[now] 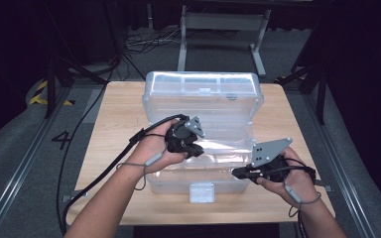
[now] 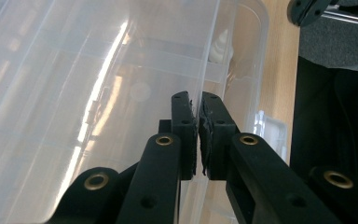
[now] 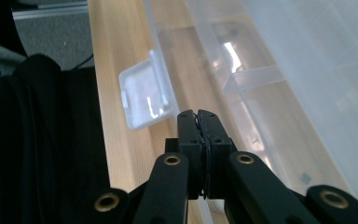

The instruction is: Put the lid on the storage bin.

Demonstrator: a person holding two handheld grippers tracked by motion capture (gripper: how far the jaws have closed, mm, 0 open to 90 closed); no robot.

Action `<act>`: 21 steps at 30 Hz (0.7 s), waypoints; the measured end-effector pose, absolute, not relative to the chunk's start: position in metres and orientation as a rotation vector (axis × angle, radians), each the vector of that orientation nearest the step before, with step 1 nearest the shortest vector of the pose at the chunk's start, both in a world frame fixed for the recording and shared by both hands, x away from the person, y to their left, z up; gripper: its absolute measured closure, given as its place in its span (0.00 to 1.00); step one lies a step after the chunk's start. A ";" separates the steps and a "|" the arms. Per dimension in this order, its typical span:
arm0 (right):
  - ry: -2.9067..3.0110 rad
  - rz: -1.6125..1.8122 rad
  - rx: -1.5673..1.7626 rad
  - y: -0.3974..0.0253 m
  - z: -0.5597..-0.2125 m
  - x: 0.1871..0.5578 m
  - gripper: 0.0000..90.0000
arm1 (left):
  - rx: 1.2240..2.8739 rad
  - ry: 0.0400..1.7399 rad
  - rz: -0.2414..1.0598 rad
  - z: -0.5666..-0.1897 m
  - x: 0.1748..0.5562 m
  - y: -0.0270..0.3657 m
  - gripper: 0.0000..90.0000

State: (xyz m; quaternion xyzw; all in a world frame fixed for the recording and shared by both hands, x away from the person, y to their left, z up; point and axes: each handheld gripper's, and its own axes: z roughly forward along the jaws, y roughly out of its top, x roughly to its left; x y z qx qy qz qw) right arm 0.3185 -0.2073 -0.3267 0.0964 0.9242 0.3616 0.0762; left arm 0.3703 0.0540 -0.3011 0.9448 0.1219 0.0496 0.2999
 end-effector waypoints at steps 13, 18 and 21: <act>2.586 1.264 0.420 -0.229 -0.315 0.320 1.00 | 2.482 0.332 0.158 -0.304 0.366 0.058 0.94; 2.503 1.327 0.493 -0.241 -0.311 0.323 1.00 | 2.469 0.335 0.153 -0.306 0.366 0.059 0.94; 2.475 1.349 0.533 -0.246 -0.311 0.325 1.00 | 2.463 0.340 0.151 -0.306 0.366 0.059 0.94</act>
